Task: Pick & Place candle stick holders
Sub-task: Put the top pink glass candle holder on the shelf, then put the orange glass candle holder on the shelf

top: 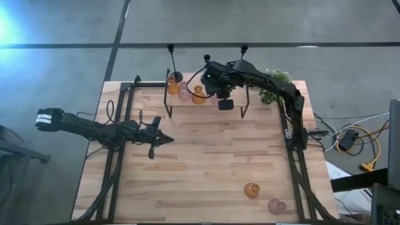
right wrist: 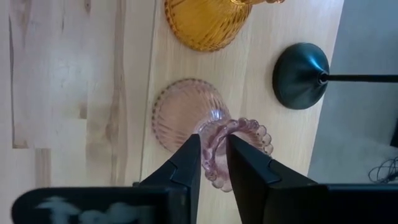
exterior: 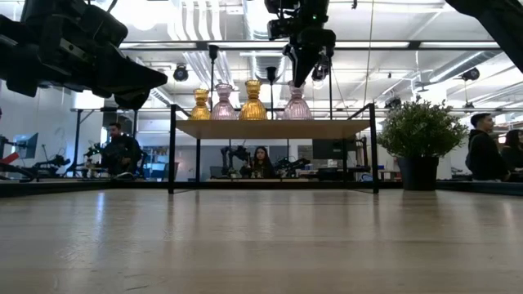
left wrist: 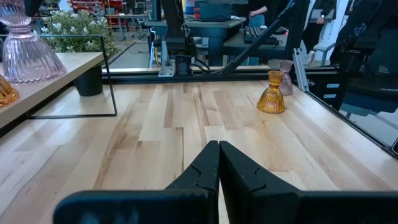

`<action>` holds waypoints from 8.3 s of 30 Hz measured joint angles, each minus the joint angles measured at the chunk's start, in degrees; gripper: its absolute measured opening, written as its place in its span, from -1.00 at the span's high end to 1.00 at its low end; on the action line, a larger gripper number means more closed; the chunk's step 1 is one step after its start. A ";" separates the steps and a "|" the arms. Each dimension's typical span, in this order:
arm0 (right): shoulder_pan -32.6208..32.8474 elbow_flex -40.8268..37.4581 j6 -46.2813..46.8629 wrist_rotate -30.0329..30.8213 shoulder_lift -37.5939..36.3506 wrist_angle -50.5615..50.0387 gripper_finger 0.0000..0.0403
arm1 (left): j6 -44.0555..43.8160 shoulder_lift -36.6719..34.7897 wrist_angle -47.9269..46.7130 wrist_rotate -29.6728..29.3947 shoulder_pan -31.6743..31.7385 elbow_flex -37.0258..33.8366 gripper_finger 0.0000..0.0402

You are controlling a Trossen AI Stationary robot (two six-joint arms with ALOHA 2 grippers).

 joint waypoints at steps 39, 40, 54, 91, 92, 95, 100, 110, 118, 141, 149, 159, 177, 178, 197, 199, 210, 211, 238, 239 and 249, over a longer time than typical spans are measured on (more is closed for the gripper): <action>0.13 0.04 1.09 -0.41 -0.15 2.57 0.58 | -0.02 0.00 0.00 0.00 0.01 0.00 0.94; 0.21 0.04 1.09 -0.69 -0.15 2.59 0.58 | 0.00 0.00 -0.02 -0.02 0.00 0.02 0.94; 0.39 0.04 1.49 -0.87 -0.39 3.32 0.45 | -0.01 0.00 -0.01 -0.01 0.00 0.00 0.94; 17.26 8.10 29.11 1.64 -28.79 9.70 0.52 | 0.00 0.00 -0.52 -0.01 -0.01 0.02 0.94; 18.66 7.79 29.81 -1.23 -28.52 11.40 0.54 | 0.00 0.00 -0.50 -0.01 0.00 0.02 0.94; 24.14 6.44 28.19 -3.43 -25.78 14.16 0.59 | -0.02 0.00 -0.50 -0.02 0.01 0.00 0.94; 30.86 2.55 24.57 -3.54 -17.88 11.01 0.69 | 0.00 0.00 -0.44 0.00 0.01 0.02 0.94; 35.93 -20.12 29.98 -13.02 -13.13 9.02 0.81 | -0.02 0.00 -0.39 0.00 0.00 0.02 0.94; 38.98 -55.35 41.72 -12.42 -35.84 28.53 0.84 | -0.01 0.00 -0.76 -0.02 0.00 0.02 0.94; 64.22 -96.87 52.32 -7.17 -83.52 52.62 0.90 | -0.01 0.00 -0.87 -0.01 0.01 0.02 0.94; 68.32 -108.62 50.24 -6.97 -81.76 70.83 0.96 | -0.01 0.00 -0.87 -0.01 0.00 0.02 0.94; 68.40 -120.10 44.70 -4.17 -79.64 82.36 0.96 | -0.02 0.00 -1.03 -0.02 0.01 0.02 0.94; 68.50 -125.79 40.74 -2.69 -79.56 89.01 0.14 | -0.01 0.00 -1.27 0.00 0.01 0.02 0.94; 68.50 -125.79 41.36 -2.45 -79.56 89.42 0.10 | -0.01 0.00 -1.26 -0.01 -0.01 0.02 0.94; 68.48 -121.53 34.86 -2.68 -69.79 91.42 -0.02 | -0.02 0.00 -1.31 -0.02 0.01 0.02 0.94; 68.50 -121.37 34.86 -3.05 -67.25 93.80 -0.02 | -0.02 0.00 -1.29 0.00 -0.01 0.02 0.94; 68.50 -118.76 33.36 -4.37 -53.32 105.19 -0.02 | -0.01 0.00 -1.29 -0.02 0.01 0.02 0.94; 68.50 -118.52 33.34 -4.37 -52.12 106.00 -0.02 | 0.00 0.00 -1.29 -0.01 0.00 0.02 0.94; 66.86 -109.32 35.76 -2.89 -32.47 117.41 -0.02 | -0.01 0.00 -1.32 -0.01 0.00 0.02 0.94; 66.84 -108.97 35.82 -2.87 -32.23 117.46 -0.02 | 0.00 0.00 -1.31 -0.01 0.01 0.02 0.94; 66.82 -106.28 36.00 -2.91 -29.16 117.72 -0.02 | 0.00 0.00 -1.79 -0.01 -0.01 0.02 0.94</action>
